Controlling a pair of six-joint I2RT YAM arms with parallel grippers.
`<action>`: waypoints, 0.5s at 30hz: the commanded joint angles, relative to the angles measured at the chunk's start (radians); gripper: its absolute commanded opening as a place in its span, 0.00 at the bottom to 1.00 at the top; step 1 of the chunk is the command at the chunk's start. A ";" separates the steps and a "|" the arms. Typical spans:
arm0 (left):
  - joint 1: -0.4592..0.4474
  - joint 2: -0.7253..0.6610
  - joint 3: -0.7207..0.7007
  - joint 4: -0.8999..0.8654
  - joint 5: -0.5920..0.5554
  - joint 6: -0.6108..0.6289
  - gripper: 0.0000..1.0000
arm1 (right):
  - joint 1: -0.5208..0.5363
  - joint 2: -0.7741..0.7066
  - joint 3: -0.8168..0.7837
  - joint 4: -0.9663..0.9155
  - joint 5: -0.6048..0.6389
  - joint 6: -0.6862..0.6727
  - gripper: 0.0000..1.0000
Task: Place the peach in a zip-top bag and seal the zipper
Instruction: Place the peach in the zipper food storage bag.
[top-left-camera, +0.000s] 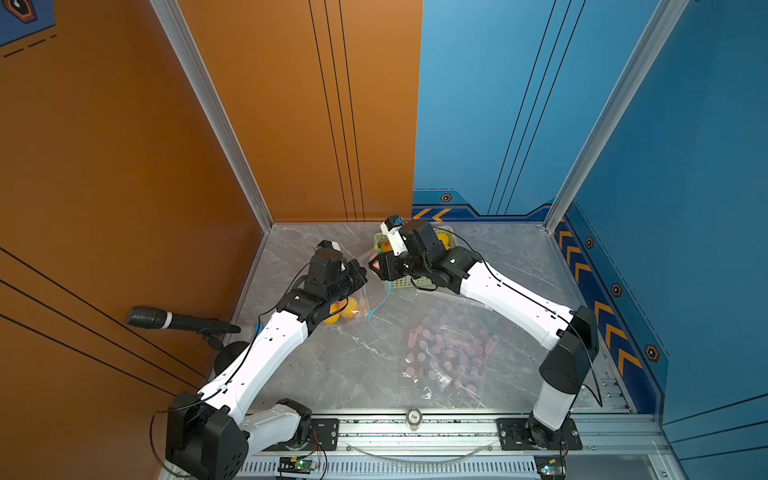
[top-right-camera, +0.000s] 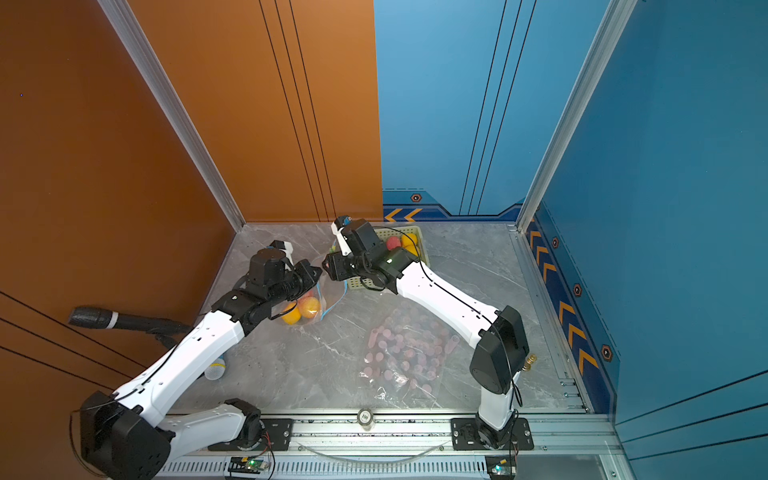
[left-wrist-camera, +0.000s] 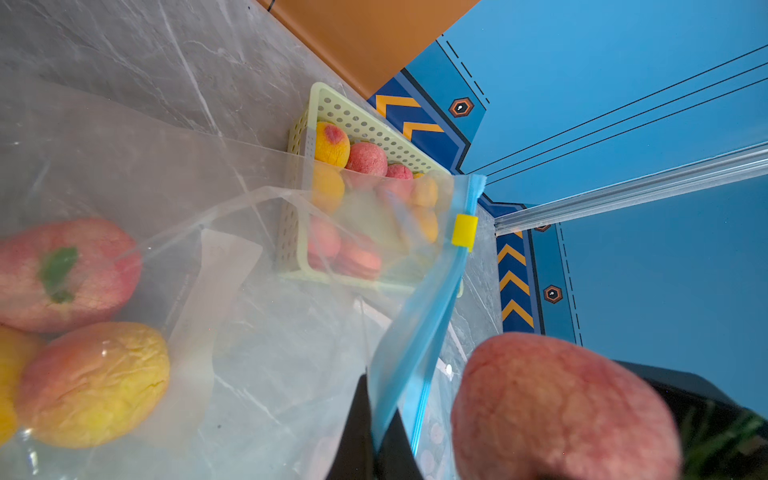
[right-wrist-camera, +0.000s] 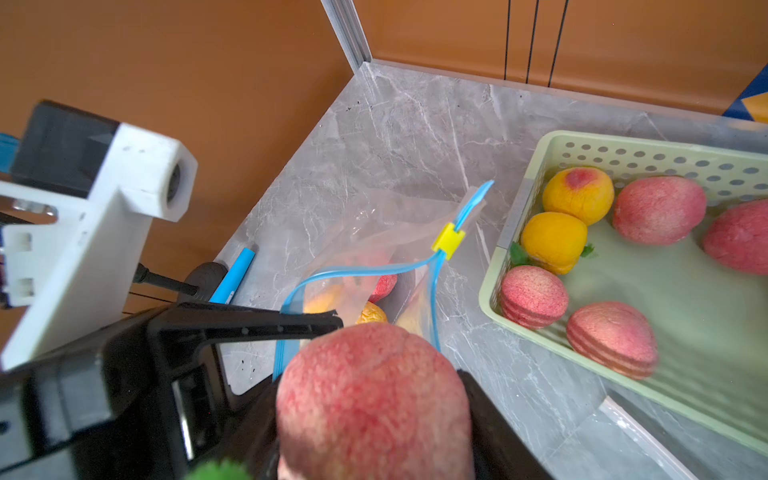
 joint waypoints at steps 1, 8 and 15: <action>-0.013 0.007 0.041 0.009 -0.015 0.008 0.00 | 0.007 -0.033 -0.025 0.039 -0.008 0.025 0.29; -0.034 0.007 0.093 0.007 -0.008 0.014 0.00 | 0.020 -0.030 -0.035 0.039 0.014 0.019 0.29; -0.041 -0.002 0.097 0.000 -0.013 0.017 0.00 | 0.015 -0.001 -0.016 0.009 0.092 0.017 0.37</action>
